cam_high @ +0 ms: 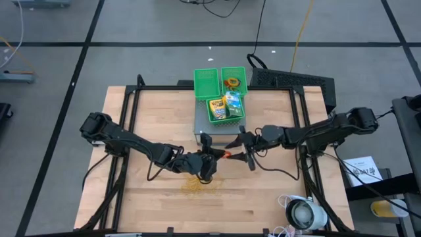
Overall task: Pick & Place Office Desk Supplies
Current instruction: Put the orange spring keychain into the right green bin on the shelf, then put the yellow rubber band into the left green bin on the shelf
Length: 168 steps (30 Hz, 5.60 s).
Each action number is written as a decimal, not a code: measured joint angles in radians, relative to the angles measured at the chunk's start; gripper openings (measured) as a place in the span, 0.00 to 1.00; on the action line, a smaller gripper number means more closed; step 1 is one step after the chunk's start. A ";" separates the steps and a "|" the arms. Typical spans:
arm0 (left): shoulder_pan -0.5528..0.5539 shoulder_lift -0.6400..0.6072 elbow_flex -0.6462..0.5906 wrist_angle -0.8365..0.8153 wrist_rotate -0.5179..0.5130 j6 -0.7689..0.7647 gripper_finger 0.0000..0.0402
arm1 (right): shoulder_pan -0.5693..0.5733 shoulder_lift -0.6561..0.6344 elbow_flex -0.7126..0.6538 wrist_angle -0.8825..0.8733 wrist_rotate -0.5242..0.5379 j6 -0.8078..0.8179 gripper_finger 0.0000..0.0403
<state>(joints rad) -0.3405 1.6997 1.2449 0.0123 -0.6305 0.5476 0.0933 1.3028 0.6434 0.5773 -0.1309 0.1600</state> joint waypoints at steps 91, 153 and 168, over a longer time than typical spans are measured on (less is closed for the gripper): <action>0.119 -1.203 -0.543 -0.359 -0.130 -0.525 0.58 | -0.788 0.061 0.311 -0.297 -0.055 -0.198 0.12; 0.019 -0.162 -0.598 0.099 0.537 -0.662 0.58 | -0.085 -0.315 -0.070 0.024 -0.367 -0.278 0.21; 0.012 -0.082 -0.598 0.119 0.559 -0.741 0.58 | -0.078 -0.328 -0.072 0.021 -0.371 -0.281 0.20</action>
<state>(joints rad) -0.3283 1.6180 0.6468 0.1317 -0.0716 -0.1933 0.0154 0.9745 0.5717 0.5982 -0.5017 -0.1208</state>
